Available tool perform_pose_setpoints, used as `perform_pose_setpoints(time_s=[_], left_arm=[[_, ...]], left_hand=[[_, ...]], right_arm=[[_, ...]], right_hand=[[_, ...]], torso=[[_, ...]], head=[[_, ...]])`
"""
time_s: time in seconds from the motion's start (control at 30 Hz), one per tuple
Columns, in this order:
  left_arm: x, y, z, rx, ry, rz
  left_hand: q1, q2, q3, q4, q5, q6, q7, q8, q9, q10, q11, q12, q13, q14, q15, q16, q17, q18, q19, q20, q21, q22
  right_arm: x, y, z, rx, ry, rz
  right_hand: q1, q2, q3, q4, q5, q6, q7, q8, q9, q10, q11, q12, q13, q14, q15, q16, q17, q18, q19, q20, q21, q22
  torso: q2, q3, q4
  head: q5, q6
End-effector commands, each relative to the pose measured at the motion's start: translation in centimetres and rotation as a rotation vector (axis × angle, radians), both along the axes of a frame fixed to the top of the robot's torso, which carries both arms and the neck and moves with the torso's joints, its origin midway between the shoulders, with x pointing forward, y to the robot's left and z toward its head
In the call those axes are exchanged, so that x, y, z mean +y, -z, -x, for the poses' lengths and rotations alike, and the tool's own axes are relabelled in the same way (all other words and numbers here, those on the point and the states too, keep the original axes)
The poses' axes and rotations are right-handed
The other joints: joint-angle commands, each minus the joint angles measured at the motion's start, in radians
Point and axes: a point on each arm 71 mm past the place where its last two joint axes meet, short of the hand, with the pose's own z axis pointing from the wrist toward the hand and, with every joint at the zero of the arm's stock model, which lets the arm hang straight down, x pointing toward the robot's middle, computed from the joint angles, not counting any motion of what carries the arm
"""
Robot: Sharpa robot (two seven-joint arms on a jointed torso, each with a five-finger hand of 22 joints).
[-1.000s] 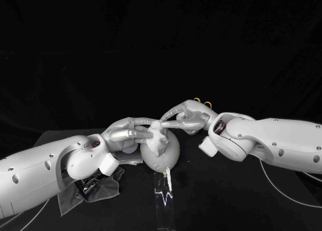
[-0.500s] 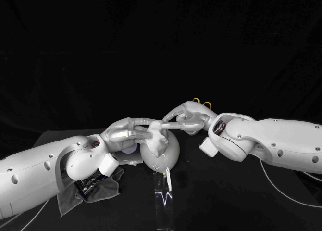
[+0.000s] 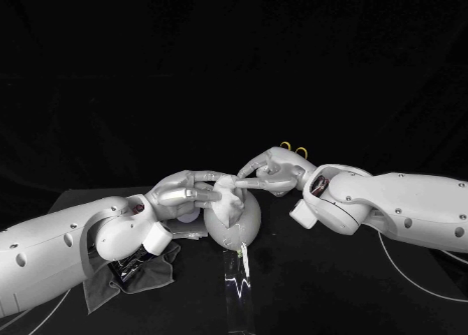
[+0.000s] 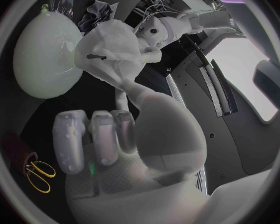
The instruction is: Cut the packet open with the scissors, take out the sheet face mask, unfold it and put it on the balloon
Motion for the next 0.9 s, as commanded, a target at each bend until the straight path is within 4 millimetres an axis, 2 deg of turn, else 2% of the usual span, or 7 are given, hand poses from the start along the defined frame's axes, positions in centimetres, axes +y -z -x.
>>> perform_pose_setpoints(time_s=[0.03, 0.33, 0.57, 0.67, 0.8, 0.83, 0.9], left_arm=[[-0.10, -0.13, 0.02, -0.006, 0.006, 0.003], [-0.06, -0.06, -0.01, -0.019, 0.002, -0.016], [-0.01, -0.04, -0.11, -0.032, -0.011, -0.027], [-0.02, -0.06, -0.15, -0.041, -0.018, -0.031], [-0.07, -0.07, -0.22, -0.051, -0.030, -0.036], [-0.08, -0.07, -0.24, -0.054, -0.034, -0.038], [-0.06, -0.07, -0.33, -0.060, -0.048, -0.044]], left_hand=[[-0.002, 0.011, 0.009, 0.004, 0.003, 0.002, 0.001, -0.003, -0.002, 0.077, -0.057, 0.005, 0.001, -0.003, -0.008, -0.004, 0.002, 0.011, -0.008, -0.001, 0.004, 0.001], [-0.004, 0.011, 0.010, 0.004, 0.003, 0.004, 0.005, -0.003, -0.002, 0.076, -0.057, 0.006, 0.001, -0.003, -0.008, -0.004, 0.003, 0.011, -0.008, -0.001, 0.005, 0.002], [-0.012, 0.012, 0.016, 0.006, 0.004, 0.016, 0.025, -0.002, 0.000, 0.067, -0.055, 0.010, 0.000, -0.006, -0.006, -0.006, 0.009, 0.011, -0.009, -0.001, 0.007, 0.002], [-0.005, 0.006, 0.032, -0.015, 0.004, 0.018, 0.035, -0.006, -0.002, 0.030, -0.045, -0.003, -0.005, -0.007, -0.004, -0.007, 0.013, 0.011, -0.011, -0.004, 0.010, 0.003], [0.001, -0.015, 0.042, -0.051, 0.004, 0.005, 0.041, -0.019, -0.007, -0.052, -0.018, -0.036, -0.010, -0.015, 0.007, -0.014, 0.016, 0.008, -0.018, -0.007, 0.018, 0.008], [-0.008, -0.030, 0.020, -0.056, 0.003, -0.005, 0.045, -0.027, -0.010, -0.091, -0.005, -0.048, -0.011, -0.015, 0.012, -0.014, 0.018, 0.006, -0.019, -0.008, 0.026, 0.013], [-0.018, -0.042, -0.006, -0.054, 0.003, -0.014, 0.051, -0.033, -0.013, -0.122, 0.005, -0.051, -0.012, -0.018, 0.018, -0.016, 0.019, 0.002, -0.024, -0.007, 0.031, 0.016]], right_arm=[[-0.01, -0.15, 0.09, -0.003, -0.001, -0.033], [-0.33, -0.20, 0.11, 0.011, 0.025, -0.066], [-0.25, -0.12, 0.27, 0.044, 0.023, -0.087], [-0.06, 0.05, 0.42, 0.085, 0.010, -0.103], [0.23, 0.32, 0.62, 0.147, -0.015, -0.122], [0.30, 0.39, 0.67, 0.164, -0.021, -0.127], [0.44, 0.57, 0.79, 0.205, -0.036, -0.140]], right_hand=[[0.016, 0.006, 0.013, -0.004, 0.000, 0.007, -0.005, 0.015, 0.012, 0.103, -0.009, 0.012, 0.261, 0.106, -0.010, 0.004, 0.263, -0.006, 0.105, -0.011, 0.005, 0.263], [0.018, 0.010, 0.024, -0.006, 0.000, 0.007, -0.007, 0.033, 0.024, 0.104, -0.011, 0.015, 0.263, 0.106, -0.013, 0.004, 0.263, -0.006, 0.105, -0.016, 0.005, 0.263], [0.018, 0.010, 0.024, -0.006, 0.000, 0.007, -0.007, 0.033, 0.024, 0.104, -0.011, 0.015, 0.263, 0.106, -0.013, 0.004, 0.263, -0.006, 0.105, -0.016, 0.005, 0.263], [0.017, 0.010, 0.026, -0.006, 0.000, 0.006, -0.008, 0.038, 0.027, 0.104, -0.012, 0.015, 0.263, 0.106, -0.014, 0.004, 0.263, -0.006, 0.105, -0.017, 0.005, 0.263], [0.016, 0.013, 0.030, -0.006, 0.000, 0.004, -0.008, 0.043, 0.030, 0.104, -0.012, 0.015, 0.263, 0.106, -0.014, 0.004, 0.263, -0.006, 0.105, -0.018, 0.005, 0.263], [0.016, 0.014, 0.032, -0.006, 0.000, 0.004, -0.008, 0.044, 0.031, 0.104, -0.013, 0.015, 0.263, 0.106, -0.014, 0.004, 0.263, -0.006, 0.105, -0.018, 0.005, 0.263], [0.016, 0.014, 0.033, -0.005, 0.000, 0.003, -0.008, 0.045, 0.032, 0.104, -0.013, 0.015, 0.263, 0.106, -0.014, 0.004, 0.263, -0.006, 0.105, -0.018, 0.005, 0.263]], torso=[[0.000, -0.0001, -0.0008], [0.000, 0.0000, -0.0007], [0.000, 0.0005, 0.0000], [0.000, -0.0003, 0.0001], [0.000, -0.0001, 0.0001], [0.000, -0.0001, 0.0001], [0.000, -0.0003, -0.0002]], head=[[0.000, 0.001], [-0.001, 0.001], [-0.001, 0.000], [-0.001, -0.001], [-0.001, -0.002], [-0.001, -0.002], [0.000, -0.003]])
